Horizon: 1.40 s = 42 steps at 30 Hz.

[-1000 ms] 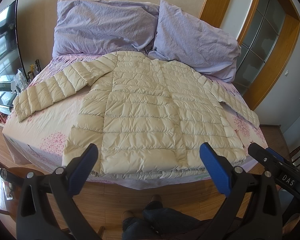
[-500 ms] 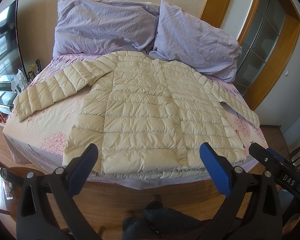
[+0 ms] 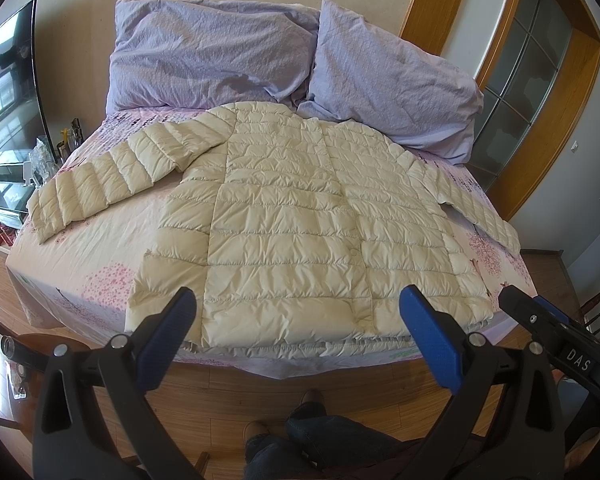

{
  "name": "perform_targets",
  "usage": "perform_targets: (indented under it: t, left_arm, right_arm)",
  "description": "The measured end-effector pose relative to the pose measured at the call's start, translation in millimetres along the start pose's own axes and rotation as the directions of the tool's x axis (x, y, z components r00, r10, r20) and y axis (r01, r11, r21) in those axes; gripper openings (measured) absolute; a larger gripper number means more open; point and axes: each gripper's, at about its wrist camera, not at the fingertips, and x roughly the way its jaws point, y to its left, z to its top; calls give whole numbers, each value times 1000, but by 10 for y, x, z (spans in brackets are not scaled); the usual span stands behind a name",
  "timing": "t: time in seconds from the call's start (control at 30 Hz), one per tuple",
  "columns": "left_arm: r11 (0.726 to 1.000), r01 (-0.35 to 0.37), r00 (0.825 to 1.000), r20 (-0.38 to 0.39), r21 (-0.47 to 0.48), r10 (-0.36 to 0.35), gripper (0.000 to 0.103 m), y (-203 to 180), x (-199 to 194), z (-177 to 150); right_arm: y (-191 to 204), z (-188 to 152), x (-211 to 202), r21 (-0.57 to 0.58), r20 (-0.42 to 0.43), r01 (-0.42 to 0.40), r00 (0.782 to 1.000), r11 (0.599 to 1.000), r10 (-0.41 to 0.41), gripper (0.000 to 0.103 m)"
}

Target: Fold large clothes

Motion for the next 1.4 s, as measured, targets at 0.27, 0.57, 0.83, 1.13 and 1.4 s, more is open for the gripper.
perform_targets:
  t: [0.27,0.57,0.83,1.13,1.4]
  left_arm:
    - [1000,0,1000,-1,0,0,101,0,0,0]
    - [1000,-1,1000,-2,0,1,101,0,1,-1]
    - [1000,-1,1000,-4,0,1,101,0,1,-2]
    - [1000,-14,1000,-18,-2,14,101,60,115,5]
    - [993,-116,991,-56,21,117,101,107,408,150]
  right_arm:
    - [1,2,8,0,0,0,1000,1000,0,101]
    - [2,11,30,1,-1,0,1000,1000,0,101]
    - [-2,30,77,5,-9,-1,1000,1000,1,101]
    - [-59,95,184,21,-13,24,1000,999,-24,101]
    - [-176,256,457,26,-48,78,996,997,-77,101]
